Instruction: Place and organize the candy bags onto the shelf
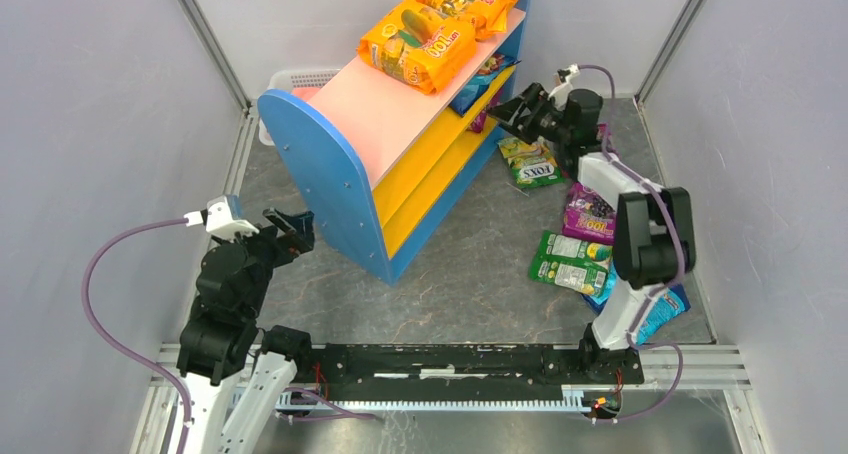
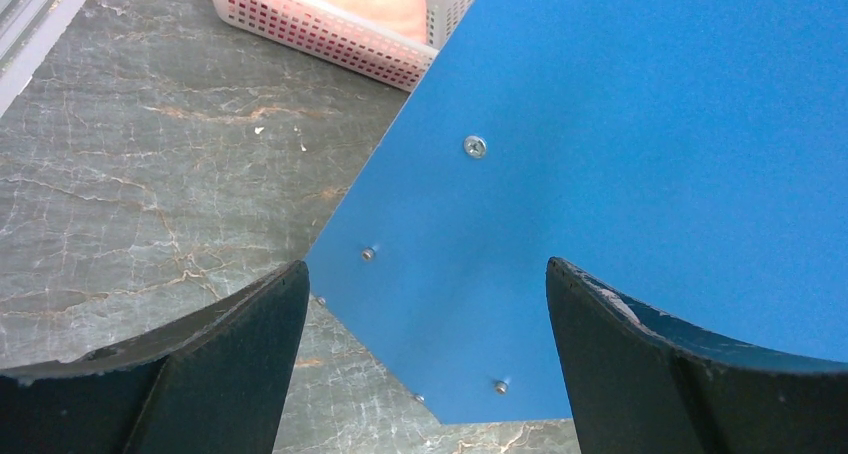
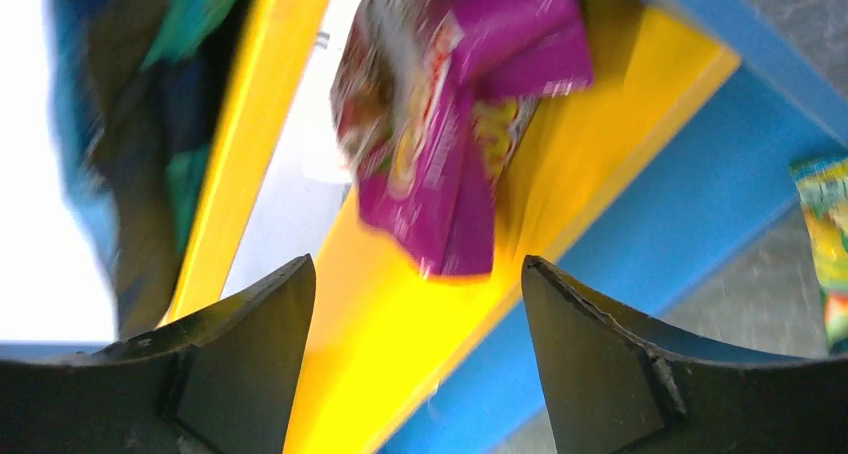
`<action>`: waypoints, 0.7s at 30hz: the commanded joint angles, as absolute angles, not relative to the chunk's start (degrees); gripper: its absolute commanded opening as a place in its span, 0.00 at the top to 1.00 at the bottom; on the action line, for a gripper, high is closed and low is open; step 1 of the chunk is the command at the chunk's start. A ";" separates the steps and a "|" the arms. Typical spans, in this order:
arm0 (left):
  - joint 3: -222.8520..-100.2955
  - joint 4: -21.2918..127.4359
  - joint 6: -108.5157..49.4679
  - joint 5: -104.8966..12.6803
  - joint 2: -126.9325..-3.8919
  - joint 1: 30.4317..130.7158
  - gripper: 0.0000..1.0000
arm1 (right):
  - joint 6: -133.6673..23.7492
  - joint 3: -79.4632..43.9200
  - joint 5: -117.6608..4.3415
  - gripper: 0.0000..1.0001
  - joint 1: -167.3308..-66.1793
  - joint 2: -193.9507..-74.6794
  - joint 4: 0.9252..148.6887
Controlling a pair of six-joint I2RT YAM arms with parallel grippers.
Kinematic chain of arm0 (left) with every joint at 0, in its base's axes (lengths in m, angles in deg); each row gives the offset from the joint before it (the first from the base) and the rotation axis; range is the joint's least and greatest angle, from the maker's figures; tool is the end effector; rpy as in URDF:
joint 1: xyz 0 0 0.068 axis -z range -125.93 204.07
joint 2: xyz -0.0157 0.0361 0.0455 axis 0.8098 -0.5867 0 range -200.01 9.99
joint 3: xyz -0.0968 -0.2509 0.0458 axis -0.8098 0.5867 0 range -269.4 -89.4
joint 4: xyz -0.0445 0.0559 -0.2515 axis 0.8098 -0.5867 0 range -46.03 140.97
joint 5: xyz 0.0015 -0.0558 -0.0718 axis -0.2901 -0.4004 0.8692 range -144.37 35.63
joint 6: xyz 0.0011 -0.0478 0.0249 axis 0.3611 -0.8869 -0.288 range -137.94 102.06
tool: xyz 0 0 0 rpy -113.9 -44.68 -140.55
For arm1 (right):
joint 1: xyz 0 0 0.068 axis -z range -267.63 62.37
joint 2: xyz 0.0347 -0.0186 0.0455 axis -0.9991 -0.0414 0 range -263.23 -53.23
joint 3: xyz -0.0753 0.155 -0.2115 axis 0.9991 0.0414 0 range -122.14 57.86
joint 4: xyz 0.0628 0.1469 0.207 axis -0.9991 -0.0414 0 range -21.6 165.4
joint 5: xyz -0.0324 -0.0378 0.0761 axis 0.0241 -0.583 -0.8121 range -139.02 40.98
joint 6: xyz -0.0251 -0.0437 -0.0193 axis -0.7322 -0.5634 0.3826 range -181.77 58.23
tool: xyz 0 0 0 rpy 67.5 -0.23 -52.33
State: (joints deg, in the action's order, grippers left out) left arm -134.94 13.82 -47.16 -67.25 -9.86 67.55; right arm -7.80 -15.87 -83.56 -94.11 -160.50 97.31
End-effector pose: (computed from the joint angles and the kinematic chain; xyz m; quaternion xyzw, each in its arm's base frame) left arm 0.0729 -0.0093 0.3418 -0.1757 0.7524 -0.1480 0.6174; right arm 0.4319 0.0694 0.2595 0.1263 0.7530 0.5026 0.4055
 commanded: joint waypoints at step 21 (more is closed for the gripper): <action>-135.32 16.31 -44.06 -68.07 -7.43 67.79 0.00 | -21.98 34.57 -67.57 0.06 -94.05 -116.42 86.70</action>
State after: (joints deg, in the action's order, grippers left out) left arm -134.94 13.89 -47.16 -67.30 -6.52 67.70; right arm -30.92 33.22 -73.01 -94.87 -113.42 74.58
